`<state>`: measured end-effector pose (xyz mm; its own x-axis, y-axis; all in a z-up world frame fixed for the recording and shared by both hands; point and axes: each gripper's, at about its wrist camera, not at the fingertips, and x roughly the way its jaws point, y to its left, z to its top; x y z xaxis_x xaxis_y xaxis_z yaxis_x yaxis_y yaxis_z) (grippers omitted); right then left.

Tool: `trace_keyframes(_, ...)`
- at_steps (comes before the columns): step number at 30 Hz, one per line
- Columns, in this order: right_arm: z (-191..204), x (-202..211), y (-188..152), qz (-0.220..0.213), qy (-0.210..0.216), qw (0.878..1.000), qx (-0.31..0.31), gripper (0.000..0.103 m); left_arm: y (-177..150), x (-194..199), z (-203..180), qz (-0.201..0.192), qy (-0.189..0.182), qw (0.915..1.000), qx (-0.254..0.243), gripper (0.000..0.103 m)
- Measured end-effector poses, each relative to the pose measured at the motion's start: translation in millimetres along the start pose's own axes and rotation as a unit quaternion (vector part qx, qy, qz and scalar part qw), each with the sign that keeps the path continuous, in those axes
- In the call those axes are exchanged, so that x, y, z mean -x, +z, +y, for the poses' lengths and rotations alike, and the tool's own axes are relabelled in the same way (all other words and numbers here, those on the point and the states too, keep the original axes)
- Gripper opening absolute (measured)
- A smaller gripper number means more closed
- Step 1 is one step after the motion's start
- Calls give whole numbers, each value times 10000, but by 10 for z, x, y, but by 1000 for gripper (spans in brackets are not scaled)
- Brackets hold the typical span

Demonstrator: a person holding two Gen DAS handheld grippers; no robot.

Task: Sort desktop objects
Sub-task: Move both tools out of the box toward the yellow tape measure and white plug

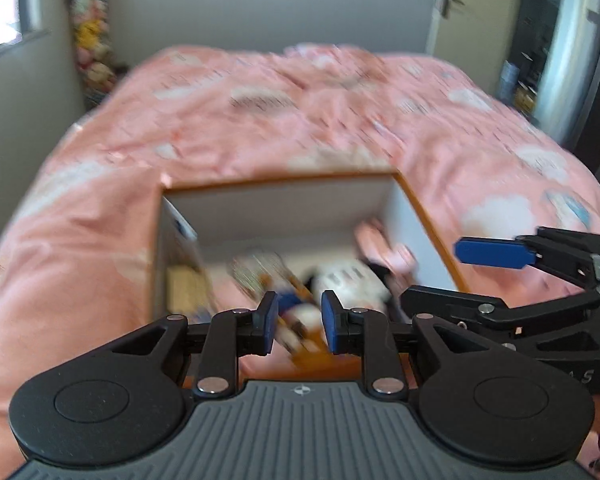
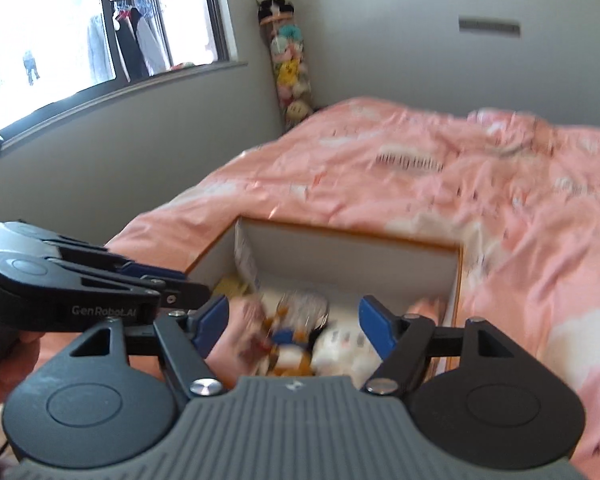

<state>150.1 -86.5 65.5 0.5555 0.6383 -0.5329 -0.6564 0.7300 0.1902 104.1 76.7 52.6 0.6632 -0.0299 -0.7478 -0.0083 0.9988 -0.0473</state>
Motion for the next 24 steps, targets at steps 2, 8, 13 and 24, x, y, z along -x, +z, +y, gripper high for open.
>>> trace_keyframes(2,-60,77,-121,257,98,9995,-163,72,-129,-52,-84,293,-179,9993,-117,27)
trace_keyframes(8,-148,163,-661,1360,100,9899,-396,62,-587,-308,-290,1381,-553,9876,-499,27)
trace_keyframes(13,-159,199,-1024,2106,377,9741,-730,56,-941,-313,-483,1981,-869,9726,-847,27)
trace_keyframes(24,229,447,-1367,2931,903,9517,-131,56,-1255,-105,-715,2810,-1378,9402,-1343,22)
